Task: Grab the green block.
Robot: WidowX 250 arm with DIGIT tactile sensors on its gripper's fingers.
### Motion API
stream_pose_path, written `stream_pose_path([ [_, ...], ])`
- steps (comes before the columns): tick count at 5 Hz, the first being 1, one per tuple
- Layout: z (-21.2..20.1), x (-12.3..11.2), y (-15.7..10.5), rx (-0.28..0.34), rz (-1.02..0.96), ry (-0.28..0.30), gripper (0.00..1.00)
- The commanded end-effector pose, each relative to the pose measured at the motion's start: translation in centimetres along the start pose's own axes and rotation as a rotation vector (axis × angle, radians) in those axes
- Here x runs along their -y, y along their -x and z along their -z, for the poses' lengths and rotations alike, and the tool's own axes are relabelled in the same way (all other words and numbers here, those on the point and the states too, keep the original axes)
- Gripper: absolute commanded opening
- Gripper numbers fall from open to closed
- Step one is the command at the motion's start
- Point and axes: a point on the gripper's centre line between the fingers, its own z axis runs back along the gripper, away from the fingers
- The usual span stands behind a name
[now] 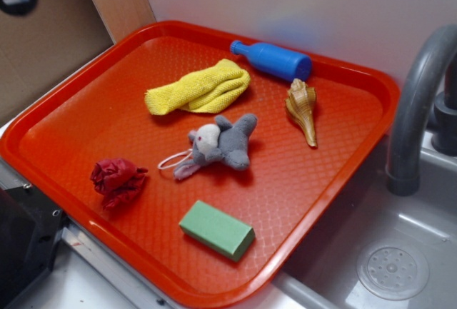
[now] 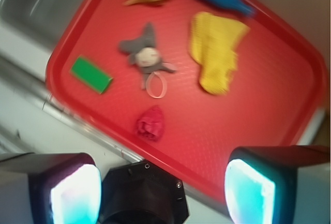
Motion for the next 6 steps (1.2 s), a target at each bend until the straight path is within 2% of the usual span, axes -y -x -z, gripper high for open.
stream_pose_path([
  [1,3.9,7.8,-2.8,-0.042,0.516,-0.138,1.00],
  [2,7.1,8.6,-2.7,-0.090,0.735,-0.169,1.00],
  [3,10.9,7.8,-3.5,-0.181,0.734,-0.223,1.00],
  [4,13.5,6.6,-4.4,-0.187,0.690,-0.209,1.00],
  [5,15.9,6.6,-5.4,-0.178,0.709,-0.103,1.00],
  [6,17.5,7.5,-6.7,-0.165,0.715,-0.064,1.00],
])
